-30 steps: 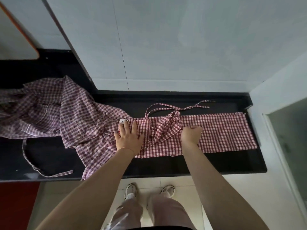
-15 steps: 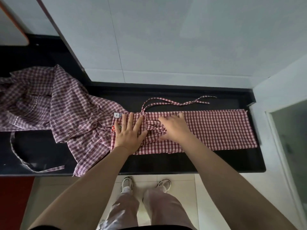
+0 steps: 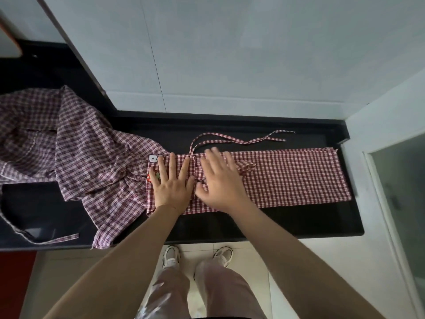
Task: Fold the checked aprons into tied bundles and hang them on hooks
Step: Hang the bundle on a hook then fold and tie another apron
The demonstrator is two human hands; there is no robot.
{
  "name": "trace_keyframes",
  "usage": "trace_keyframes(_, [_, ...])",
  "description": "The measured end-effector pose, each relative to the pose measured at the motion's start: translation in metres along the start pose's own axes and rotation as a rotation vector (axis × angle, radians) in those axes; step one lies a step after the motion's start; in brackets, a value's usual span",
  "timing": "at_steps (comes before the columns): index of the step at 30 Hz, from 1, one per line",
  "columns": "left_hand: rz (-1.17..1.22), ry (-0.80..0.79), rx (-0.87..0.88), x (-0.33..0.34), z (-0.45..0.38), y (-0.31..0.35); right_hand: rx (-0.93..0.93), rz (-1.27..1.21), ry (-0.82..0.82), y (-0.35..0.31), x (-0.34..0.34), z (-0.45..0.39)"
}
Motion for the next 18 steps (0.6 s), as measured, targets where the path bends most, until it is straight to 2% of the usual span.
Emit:
trace_keyframes(3, [-0.026, -0.001, 0.003, 0.003, -0.003, -0.003, -0.081, -0.044, 0.041, -0.024, 0.031, -0.008])
trace_keyframes(8, [0.038, 0.014, 0.02, 0.0, -0.004, -0.002, 0.083, -0.026, 0.009, 0.025, 0.063, -0.007])
trace_keyframes(12, [0.048, -0.005, 0.024, 0.0, -0.004, -0.004, 0.322, -0.105, -0.024, 0.075, 0.066, 0.007])
trace_keyframes(16, [0.019, -0.046, 0.017, -0.001, -0.004, -0.004, 0.302, -0.128, -0.08, 0.086, 0.063, 0.013])
trace_keyframes(18, [-0.003, -0.066, 0.007, -0.005, -0.003, 0.002, 0.327, -0.26, 0.009, 0.083, 0.049, 0.014])
Point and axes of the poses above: each hand's wrist, its own z-axis away from the middle knuckle, its own x-axis out of the palm, y = z × x, the point moved 7 cm from there along -z, towards the middle knuckle, and after that the axes turned 12 degrees about -y, right-handed, at the moved point
